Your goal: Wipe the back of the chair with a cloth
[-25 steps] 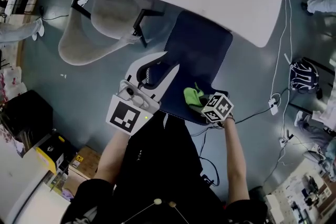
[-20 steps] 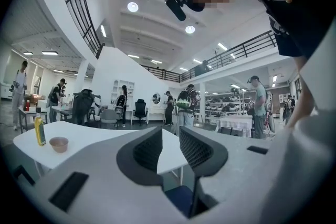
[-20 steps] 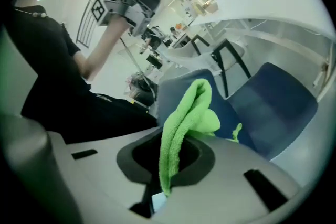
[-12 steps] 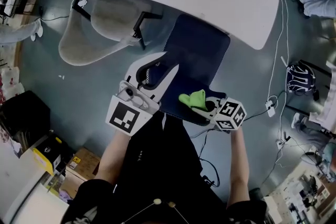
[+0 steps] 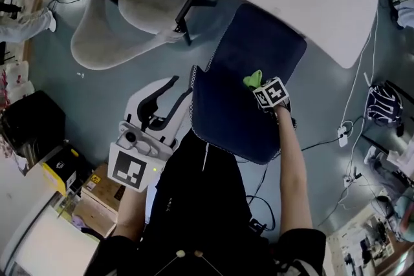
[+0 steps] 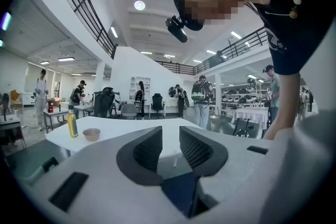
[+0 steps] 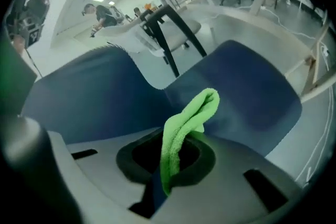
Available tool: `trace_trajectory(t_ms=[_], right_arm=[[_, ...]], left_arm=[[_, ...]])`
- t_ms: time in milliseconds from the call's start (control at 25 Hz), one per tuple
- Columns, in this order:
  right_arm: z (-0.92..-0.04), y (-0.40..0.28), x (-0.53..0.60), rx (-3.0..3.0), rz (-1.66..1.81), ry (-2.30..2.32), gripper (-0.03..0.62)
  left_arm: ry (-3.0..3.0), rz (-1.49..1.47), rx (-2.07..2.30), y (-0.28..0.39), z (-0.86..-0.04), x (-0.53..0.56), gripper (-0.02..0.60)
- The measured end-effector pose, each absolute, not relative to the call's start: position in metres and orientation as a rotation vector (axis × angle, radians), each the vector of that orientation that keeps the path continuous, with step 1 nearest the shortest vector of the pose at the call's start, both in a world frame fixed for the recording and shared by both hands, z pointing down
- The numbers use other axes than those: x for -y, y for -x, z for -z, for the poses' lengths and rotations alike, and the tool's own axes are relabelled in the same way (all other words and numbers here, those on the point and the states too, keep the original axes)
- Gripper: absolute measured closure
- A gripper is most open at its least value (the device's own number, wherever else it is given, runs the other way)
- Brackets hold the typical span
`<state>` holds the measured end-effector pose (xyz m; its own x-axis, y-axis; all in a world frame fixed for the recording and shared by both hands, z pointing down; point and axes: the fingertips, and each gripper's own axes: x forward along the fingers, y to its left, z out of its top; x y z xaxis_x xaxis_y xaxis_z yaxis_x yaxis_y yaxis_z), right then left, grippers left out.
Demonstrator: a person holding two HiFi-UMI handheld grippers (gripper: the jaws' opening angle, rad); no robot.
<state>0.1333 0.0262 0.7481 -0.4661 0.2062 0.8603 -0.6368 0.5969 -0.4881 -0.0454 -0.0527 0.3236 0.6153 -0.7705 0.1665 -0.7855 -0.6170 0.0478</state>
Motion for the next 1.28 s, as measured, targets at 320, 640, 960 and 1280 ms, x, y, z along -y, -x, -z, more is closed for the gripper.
trace_trajectory(t_ms=[320,640,960,1280], right_arm=[[-0.842,-0.143,-0.056,1.613,-1.143,-0.428,0.574],[-0.853,-0.137,-0.057,1.613,-1.220,-0.407,0.574],[-0.831,-0.113,-0.073,1.697,-1.209,-0.247,0.574],[-0.800,-0.082,-0.074,1.824,-1.074,-0.112,0.576]], left_arm=[[-2.619,-0.284,1.358,0.071,-0.365,0.039,0.479],[-2.590,-0.292,1.375,0.082,-0.377,0.035,0.479],[-2.609,-0.280,1.346,0.081,-0.378,0.041,0.479],[-2.650,-0.271,1.302,0.070,-0.370,0.046,0.479]])
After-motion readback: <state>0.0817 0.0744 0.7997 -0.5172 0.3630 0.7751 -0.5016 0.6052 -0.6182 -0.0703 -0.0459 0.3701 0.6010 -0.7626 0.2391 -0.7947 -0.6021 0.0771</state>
